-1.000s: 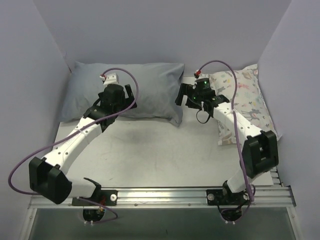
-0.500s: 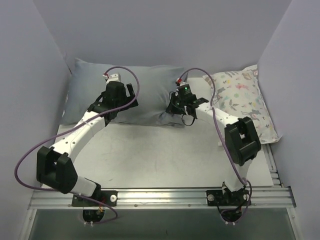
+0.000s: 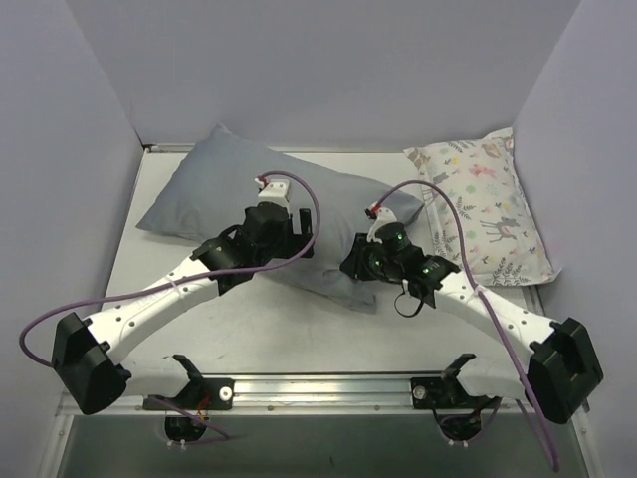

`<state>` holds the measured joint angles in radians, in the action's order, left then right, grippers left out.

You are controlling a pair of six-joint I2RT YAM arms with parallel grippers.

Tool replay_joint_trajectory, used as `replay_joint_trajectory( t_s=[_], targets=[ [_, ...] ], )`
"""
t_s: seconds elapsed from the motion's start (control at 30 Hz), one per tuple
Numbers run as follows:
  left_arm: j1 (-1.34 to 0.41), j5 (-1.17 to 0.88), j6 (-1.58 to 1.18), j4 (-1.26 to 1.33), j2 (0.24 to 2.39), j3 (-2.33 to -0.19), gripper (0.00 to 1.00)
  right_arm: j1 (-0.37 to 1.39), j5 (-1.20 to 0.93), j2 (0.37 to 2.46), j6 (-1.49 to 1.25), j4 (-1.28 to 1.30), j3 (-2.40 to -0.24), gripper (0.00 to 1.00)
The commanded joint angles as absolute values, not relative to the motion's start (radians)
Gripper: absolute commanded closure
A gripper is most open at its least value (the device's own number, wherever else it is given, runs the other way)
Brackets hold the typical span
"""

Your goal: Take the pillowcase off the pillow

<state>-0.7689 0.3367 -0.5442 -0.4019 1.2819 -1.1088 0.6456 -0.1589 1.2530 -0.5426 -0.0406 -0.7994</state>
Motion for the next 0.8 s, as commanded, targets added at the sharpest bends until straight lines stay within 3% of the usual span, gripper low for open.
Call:
replay_joint_trajectory(
  t_s=[0.0, 0.03, 0.07, 0.2, 0.37, 0.5, 0.63, 0.77],
  targets=[
    [-0.834, 0.399, -0.554, -0.413, 1.25, -1.115, 0.03, 0.676, -0.109, 1.137, -0.561, -0.051, -0.738, 0.8],
    [-0.848, 0.399, -0.552, -0.416, 1.256, -1.124, 0.02, 0.675, -0.085, 1.12, -0.561, -0.019, -0.733, 0.69],
    [-0.876, 0.4, -0.548, -0.417, 1.259, -1.132, 0.03, 0.678, -0.063, 1.085, -0.558, -0.005, -0.732, 0.48],
    [-0.949, 0.432, -0.508, -0.436, 1.295, -1.196, 0.03, 0.675, 0.057, 0.919, -0.575, 0.11, -0.687, 0.26],
    [-1.037, 0.495, -0.476, -0.448, 1.384, -1.261, 0.03, 0.64, 0.204, 0.763, -0.644, 0.229, -0.6, 0.19],
    [-1.074, 0.515, -0.489, -0.454, 1.43, -1.29, 0.02, 0.464, -0.004, 0.811, -0.658, 0.138, -0.54, 0.2],
    [-1.098, 0.52, -0.503, -0.453, 1.437, -1.29, 0.03, 0.443, -0.081, 0.931, -0.66, 0.008, -0.555, 0.2],
    [-1.129, 0.535, -0.505, -0.453, 1.443, -1.286, 0.03, 0.448, -0.11, 0.977, -0.686, -0.041, -0.626, 0.29]
  ],
)
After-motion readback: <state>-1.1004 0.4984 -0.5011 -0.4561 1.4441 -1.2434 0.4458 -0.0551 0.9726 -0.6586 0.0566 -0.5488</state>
